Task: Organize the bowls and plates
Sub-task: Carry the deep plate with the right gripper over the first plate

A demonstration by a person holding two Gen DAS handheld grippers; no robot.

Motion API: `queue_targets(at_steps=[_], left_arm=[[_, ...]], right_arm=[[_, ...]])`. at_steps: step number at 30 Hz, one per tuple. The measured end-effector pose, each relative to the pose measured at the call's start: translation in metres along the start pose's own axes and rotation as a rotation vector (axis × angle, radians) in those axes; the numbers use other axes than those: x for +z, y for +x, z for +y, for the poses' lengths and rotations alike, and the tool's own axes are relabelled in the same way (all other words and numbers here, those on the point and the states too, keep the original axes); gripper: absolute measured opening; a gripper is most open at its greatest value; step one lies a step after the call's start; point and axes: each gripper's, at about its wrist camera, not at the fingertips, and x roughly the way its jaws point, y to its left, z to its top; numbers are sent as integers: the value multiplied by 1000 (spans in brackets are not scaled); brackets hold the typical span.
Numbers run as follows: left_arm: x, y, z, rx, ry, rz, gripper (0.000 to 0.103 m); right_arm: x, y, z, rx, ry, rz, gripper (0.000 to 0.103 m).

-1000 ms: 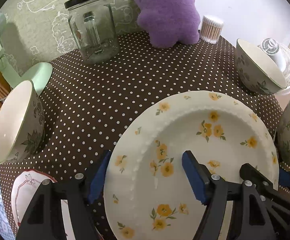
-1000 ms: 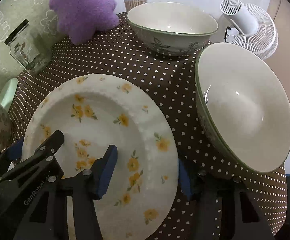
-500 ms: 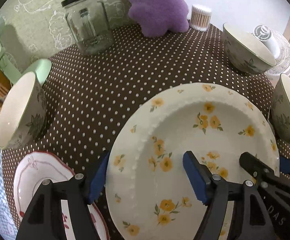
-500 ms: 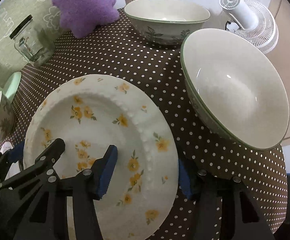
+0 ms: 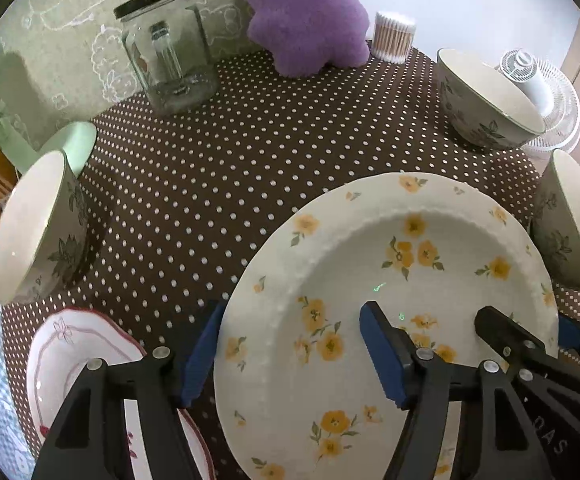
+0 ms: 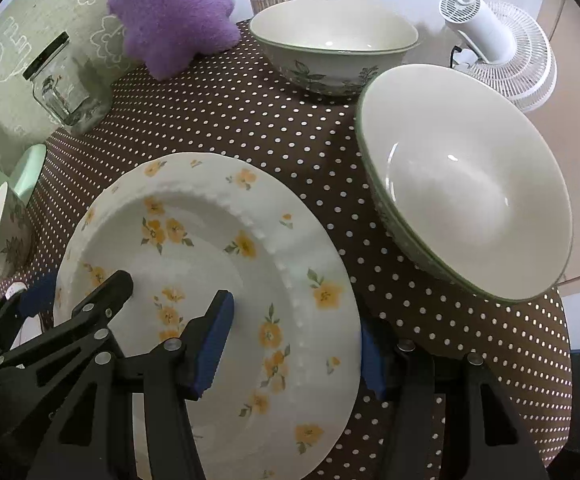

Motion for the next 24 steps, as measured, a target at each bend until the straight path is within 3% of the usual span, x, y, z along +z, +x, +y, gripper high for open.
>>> queue_targets(at_steps=[12,24], left_arm=[[-19,-30,-15,-30,-57,10,70],[-41,-69,-29,0,-105,-6,70]], right_arm=[[-8,-29,-14,-3,-35,-9,61],[-24,-60,-33,32,-81,-14,61]])
